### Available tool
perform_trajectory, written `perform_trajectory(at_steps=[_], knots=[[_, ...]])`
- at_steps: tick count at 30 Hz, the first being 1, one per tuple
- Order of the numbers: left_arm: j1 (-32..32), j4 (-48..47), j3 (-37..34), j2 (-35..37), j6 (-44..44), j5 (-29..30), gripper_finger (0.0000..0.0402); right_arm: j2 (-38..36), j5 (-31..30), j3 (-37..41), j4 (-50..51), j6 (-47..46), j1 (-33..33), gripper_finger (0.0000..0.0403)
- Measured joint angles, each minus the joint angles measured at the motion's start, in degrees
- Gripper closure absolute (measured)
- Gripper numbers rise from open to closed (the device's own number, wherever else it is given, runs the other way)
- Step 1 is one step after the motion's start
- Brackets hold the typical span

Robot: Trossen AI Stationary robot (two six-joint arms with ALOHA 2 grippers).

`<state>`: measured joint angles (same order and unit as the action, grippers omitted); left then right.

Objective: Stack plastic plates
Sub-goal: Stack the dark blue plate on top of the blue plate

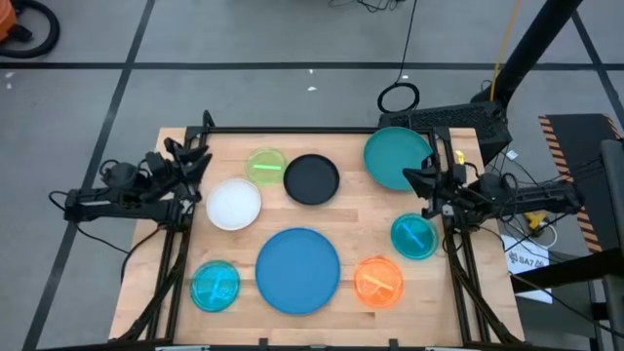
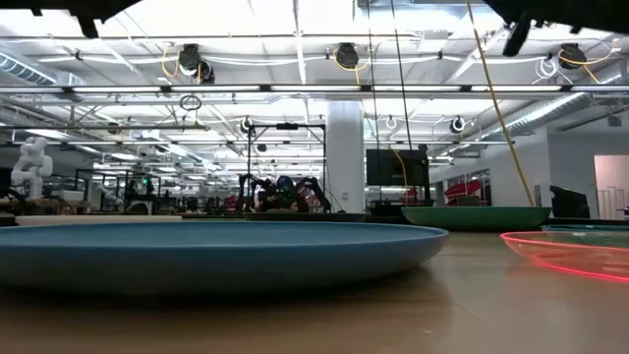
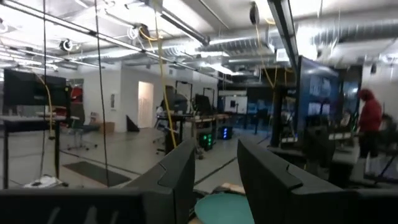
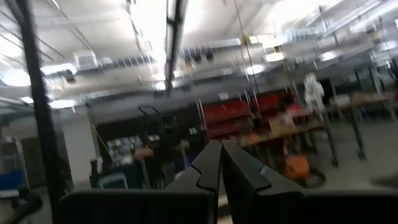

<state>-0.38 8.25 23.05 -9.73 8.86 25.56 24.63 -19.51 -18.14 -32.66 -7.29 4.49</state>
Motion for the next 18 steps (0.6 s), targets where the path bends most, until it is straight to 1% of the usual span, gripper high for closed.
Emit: perform_trajectory(at_steps=[3, 6, 10, 15, 18], knots=[[0.0, 1.01, 0.04, -1.68, 2.86, 0.0, 0.0275, 4.14, -3.06, -5.61, 7.94, -3.17, 0.0, 0.039], [0.0, 2.41, 0.04, -2.73, 4.73, 0.01, 0.0275, 7.97, -7.06, -11.06, 16.69, -7.81, 0.0, 0.039], [0.0, 2.7, 0.04, -3.07, 6.55, 0.02, 0.0275, 12.65, -10.53, -16.86, 26.59, -14.73, 0.0, 0.039], [0.0, 4.28, 0.04, -3.02, 6.53, 0.01, 0.0275, 17.41, -13.66, -21.95, 37.04, -22.63, -0.15, 0.039], [0.0, 4.26, 0.04, -3.04, 6.52, 0.02, 0.0275, 20.01, -13.45, -23.92, 42.75, -26.81, -1.29, 0.039]])
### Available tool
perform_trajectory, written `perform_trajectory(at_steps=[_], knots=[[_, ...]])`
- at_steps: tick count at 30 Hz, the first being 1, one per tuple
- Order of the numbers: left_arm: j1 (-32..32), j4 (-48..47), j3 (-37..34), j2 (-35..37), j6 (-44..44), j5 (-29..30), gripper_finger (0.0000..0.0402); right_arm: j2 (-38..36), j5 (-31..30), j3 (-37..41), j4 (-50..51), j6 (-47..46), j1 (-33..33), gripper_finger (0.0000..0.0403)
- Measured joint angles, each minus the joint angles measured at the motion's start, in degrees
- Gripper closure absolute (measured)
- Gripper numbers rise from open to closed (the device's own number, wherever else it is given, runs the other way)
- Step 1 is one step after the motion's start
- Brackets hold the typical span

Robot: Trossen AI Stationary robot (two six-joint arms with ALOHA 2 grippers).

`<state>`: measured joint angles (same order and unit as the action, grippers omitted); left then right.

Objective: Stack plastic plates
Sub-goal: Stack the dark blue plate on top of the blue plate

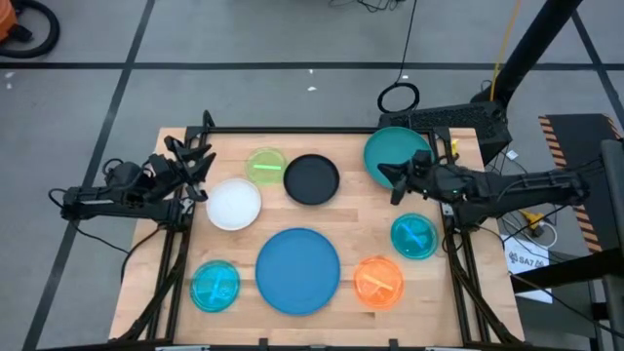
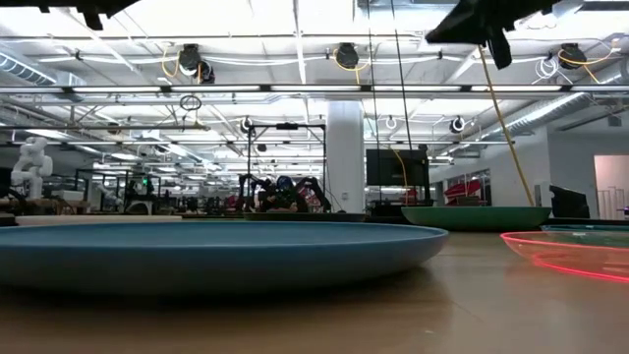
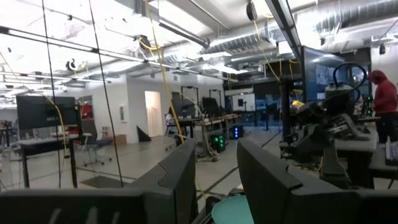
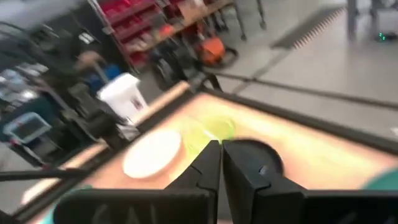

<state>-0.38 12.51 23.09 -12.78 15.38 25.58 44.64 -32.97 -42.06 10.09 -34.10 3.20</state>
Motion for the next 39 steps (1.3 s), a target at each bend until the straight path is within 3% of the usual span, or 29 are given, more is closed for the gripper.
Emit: perform_trajectory(at_steps=[5, 17, 26, 39], knots=[[0.0, 0.57, 0.0, 0.02, -0.04, 0.0, 0.0275, 5.37, 0.15, -4.35, 11.68, -4.24, -2.75, 0.039], [0.0, -0.23, 0.0, 0.02, -0.66, 0.0, 0.0275, 17.48, 1.63, -12.78, 29.32, -3.38, -10.41, 0.039], [0.0, -0.48, 0.0, 0.02, -0.86, 0.0, 0.0275, 26.86, 13.14, -12.81, 35.04, -0.47, -17.98, 0.039], [0.0, -1.19, 0.0, 0.02, -1.31, 0.02, 0.0275, 38.43, 15.35, -12.74, 33.67, 10.49, -26.13, 0.0384]])
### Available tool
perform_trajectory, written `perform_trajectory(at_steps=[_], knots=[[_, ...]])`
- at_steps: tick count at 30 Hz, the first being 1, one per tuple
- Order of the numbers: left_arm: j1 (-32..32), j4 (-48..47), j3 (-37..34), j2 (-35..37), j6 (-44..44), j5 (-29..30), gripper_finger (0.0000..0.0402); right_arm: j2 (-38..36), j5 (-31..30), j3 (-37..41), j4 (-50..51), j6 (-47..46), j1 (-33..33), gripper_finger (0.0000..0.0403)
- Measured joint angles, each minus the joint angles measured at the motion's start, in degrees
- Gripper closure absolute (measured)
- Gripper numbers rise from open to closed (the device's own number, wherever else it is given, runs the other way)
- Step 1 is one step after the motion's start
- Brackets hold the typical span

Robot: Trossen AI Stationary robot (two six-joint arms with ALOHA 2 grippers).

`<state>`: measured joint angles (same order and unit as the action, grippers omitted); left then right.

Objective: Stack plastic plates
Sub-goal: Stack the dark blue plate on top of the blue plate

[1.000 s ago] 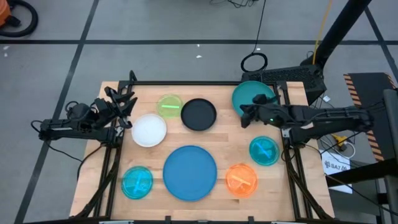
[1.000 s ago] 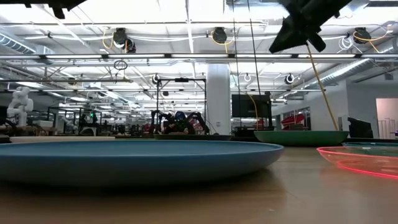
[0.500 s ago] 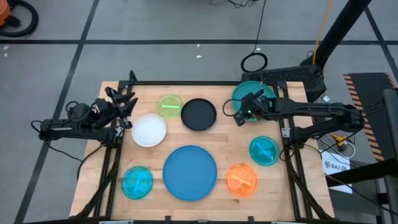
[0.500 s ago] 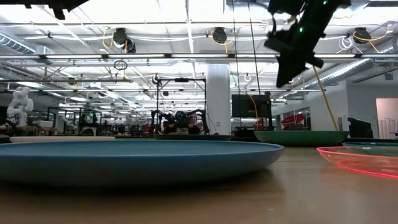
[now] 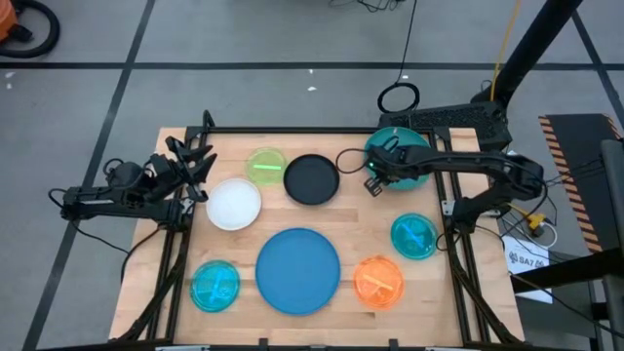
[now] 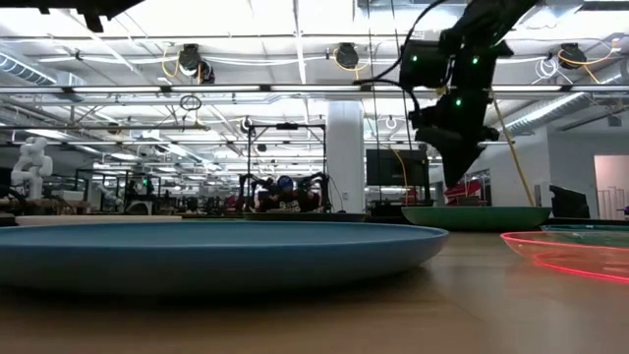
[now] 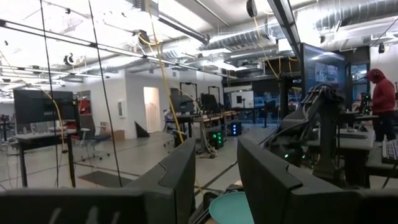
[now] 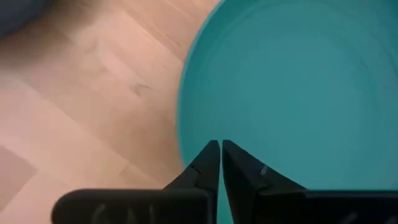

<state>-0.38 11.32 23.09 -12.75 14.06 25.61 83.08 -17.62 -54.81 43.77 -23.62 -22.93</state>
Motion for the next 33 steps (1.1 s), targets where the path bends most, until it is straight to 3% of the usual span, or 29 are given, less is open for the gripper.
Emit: perform_trajectory(at_steps=[8, 17, 33], knots=[[0.0, -0.02, 0.0, 0.0, 0.02, 0.0, 0.0275, 3.19, 4.64, 0.0, -0.65, 2.34, -3.29, 0.0308], [-0.01, -0.03, 0.0, 0.0, 0.44, 0.02, 0.0275, 3.88, 4.4, 0.02, -3.23, 3.37, -3.52, 0.0208], [0.0, -0.01, 0.0, 0.0, 0.35, 0.02, 0.0275, 3.97, 4.32, 0.02, -8.56, 3.27, -3.3, 0.0202]])
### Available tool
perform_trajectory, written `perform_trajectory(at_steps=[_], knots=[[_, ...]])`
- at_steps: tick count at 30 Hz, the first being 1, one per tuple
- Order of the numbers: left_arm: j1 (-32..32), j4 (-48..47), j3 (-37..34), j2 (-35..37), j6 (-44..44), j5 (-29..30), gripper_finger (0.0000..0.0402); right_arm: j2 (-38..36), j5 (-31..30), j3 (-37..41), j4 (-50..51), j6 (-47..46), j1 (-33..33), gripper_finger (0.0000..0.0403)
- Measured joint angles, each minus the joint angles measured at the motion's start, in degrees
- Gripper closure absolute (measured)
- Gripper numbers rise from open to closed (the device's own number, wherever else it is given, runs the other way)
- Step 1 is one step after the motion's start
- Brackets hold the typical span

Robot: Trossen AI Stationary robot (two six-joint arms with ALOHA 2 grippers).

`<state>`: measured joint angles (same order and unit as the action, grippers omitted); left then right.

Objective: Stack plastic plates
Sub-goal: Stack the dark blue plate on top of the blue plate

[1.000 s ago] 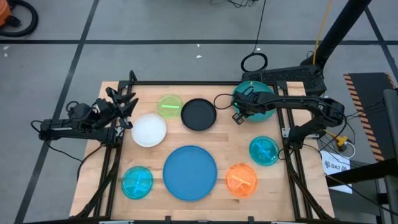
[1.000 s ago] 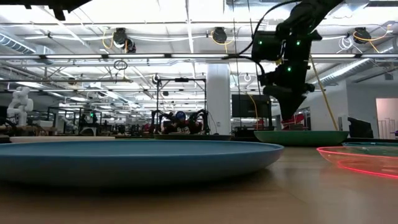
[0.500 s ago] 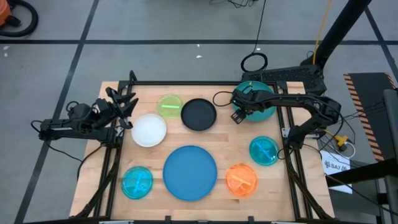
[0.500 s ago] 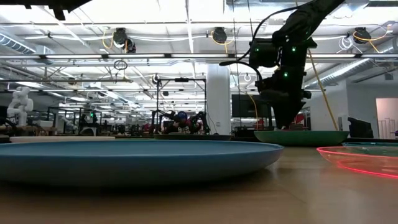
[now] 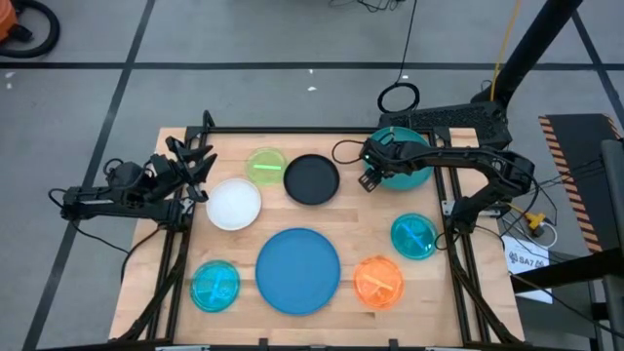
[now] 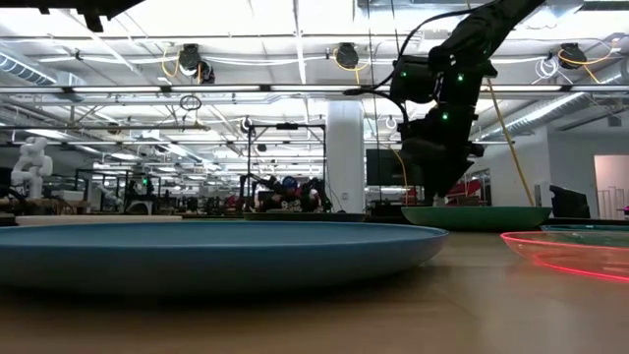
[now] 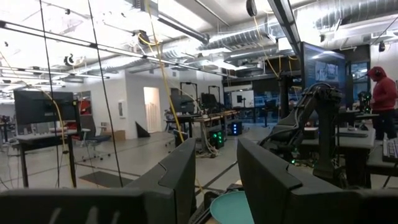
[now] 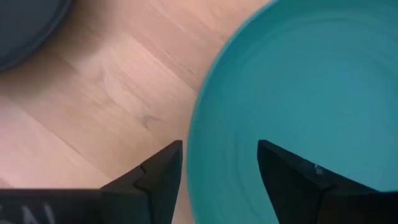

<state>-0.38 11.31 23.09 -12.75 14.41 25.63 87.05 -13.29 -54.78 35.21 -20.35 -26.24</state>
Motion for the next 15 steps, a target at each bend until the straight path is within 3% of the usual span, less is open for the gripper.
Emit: perform_trajectory(at_steps=[15], knots=[[0.0, -0.12, 0.0, 0.0, -0.07, 0.01, 0.0275, 8.99, -0.01, 0.02, -2.88, 0.49, 0.11, 0.0206]])
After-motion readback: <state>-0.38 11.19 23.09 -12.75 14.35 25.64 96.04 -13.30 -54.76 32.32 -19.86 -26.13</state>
